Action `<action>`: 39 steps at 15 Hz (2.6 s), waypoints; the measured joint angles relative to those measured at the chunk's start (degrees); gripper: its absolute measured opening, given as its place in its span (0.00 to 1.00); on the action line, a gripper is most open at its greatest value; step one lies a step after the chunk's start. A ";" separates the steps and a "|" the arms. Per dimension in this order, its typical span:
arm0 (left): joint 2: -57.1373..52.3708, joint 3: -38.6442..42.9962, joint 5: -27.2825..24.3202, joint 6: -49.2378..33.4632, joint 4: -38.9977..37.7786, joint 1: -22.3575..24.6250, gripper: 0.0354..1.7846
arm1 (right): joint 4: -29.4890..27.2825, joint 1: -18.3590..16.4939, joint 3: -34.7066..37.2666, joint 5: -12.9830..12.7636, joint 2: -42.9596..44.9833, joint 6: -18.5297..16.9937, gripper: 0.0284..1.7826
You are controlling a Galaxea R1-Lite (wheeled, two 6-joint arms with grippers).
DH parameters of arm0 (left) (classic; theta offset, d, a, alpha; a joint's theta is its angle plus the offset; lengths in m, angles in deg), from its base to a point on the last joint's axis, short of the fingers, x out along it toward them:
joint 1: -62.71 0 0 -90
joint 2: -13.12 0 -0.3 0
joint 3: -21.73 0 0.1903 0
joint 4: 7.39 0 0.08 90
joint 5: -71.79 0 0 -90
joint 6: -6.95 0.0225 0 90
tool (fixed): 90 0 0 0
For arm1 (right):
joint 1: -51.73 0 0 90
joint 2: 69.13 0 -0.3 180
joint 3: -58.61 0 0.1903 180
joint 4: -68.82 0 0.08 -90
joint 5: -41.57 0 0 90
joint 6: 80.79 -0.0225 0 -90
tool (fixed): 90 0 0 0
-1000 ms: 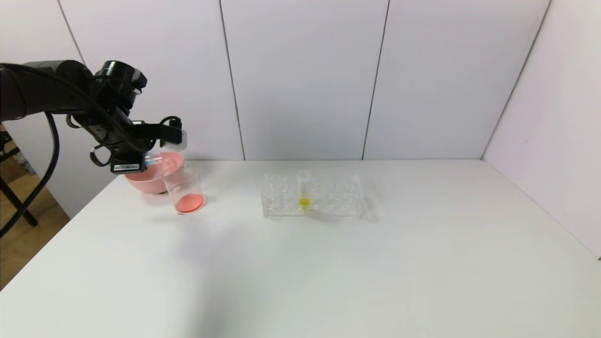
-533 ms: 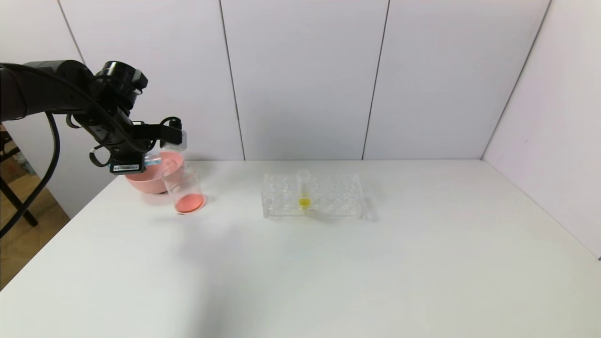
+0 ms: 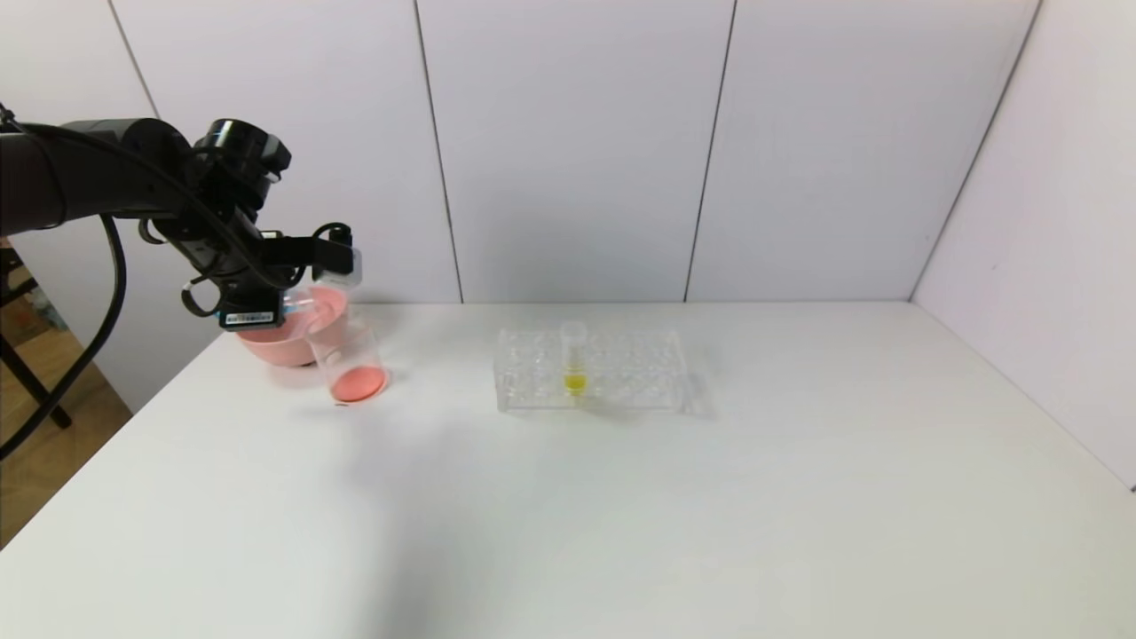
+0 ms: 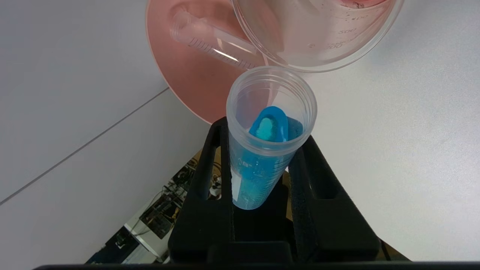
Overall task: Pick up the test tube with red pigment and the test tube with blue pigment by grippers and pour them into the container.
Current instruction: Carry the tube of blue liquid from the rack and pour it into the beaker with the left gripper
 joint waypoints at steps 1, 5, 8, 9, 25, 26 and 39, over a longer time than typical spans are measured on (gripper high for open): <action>0.10 -0.02 0.02 -0.02 0.00 -0.05 0.23 | 0.00 0.00 0.00 0.00 0.00 0.00 1.00; 0.29 -0.02 0.38 0.00 0.00 -0.16 0.23 | 0.00 0.00 0.00 0.00 0.00 0.00 1.00; 0.29 -0.02 0.44 0.02 -0.02 -0.09 0.23 | 0.00 0.00 0.00 0.00 0.00 0.00 1.00; 0.32 -0.02 0.46 0.07 0.00 -0.11 0.23 | 0.00 0.00 0.00 0.00 0.00 0.00 1.00; 0.63 -0.16 1.97 -1.29 0.66 -0.57 0.23 | 0.00 0.00 0.00 0.00 0.00 0.00 1.00; 0.63 -0.20 1.99 -1.33 0.66 -0.57 0.23 | 0.00 0.00 0.00 0.00 0.00 0.00 1.00; 1.60 -0.22 8.09 -1.61 0.56 -1.62 0.23 | 0.00 0.00 0.00 0.00 0.00 0.00 1.00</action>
